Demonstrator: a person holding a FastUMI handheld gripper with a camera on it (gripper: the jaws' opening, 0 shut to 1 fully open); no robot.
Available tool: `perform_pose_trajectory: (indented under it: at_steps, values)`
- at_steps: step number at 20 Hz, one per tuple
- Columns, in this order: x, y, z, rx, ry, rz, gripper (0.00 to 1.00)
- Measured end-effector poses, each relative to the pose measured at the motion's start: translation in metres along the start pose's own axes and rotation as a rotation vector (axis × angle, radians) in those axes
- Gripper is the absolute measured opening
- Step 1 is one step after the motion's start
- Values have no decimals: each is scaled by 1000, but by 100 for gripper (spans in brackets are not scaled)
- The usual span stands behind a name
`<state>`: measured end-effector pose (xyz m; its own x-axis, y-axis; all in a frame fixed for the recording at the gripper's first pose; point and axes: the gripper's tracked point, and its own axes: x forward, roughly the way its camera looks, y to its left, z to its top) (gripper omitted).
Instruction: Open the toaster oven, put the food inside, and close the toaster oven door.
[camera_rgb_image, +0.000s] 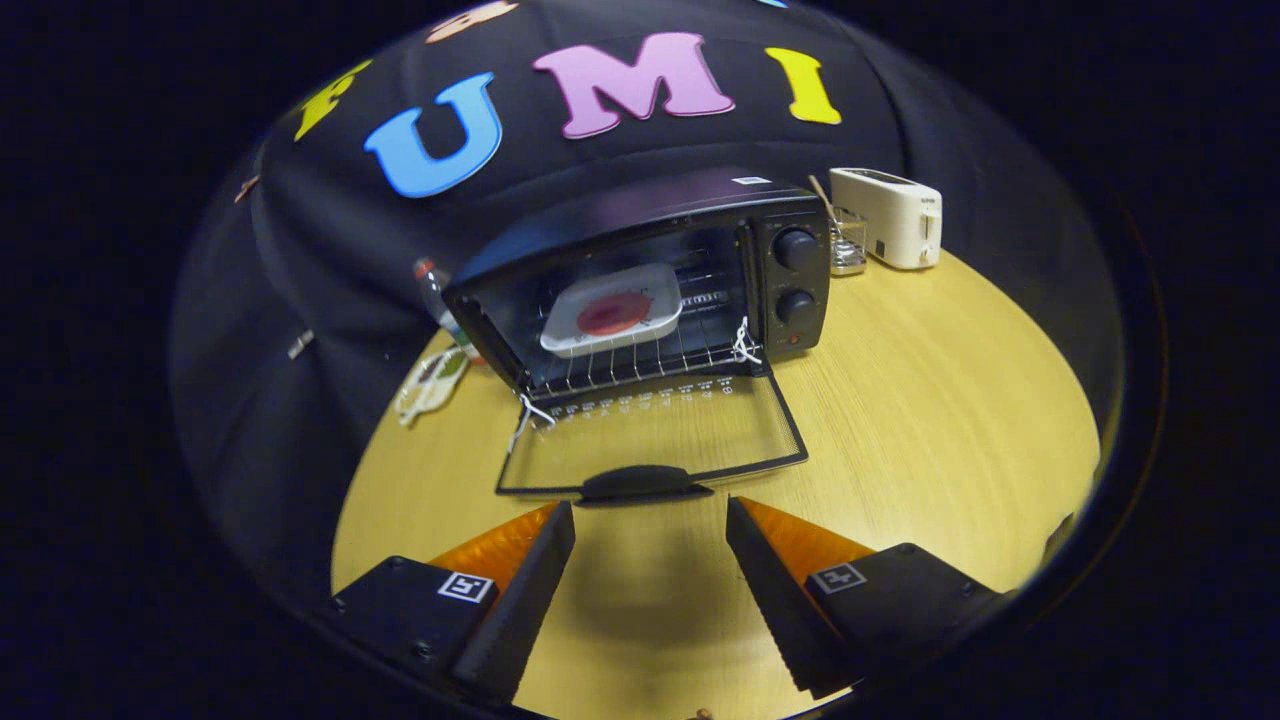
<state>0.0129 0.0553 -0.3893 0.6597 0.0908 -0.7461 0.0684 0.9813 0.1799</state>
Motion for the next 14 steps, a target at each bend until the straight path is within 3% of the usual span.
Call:
perform_pose_trajectory:
  at_steps: [5, 14]
  values:
    - [34, 9, -43, -71, 123, -36, 99]
    - [70, -8, -39, -46, 157, -130, 99]
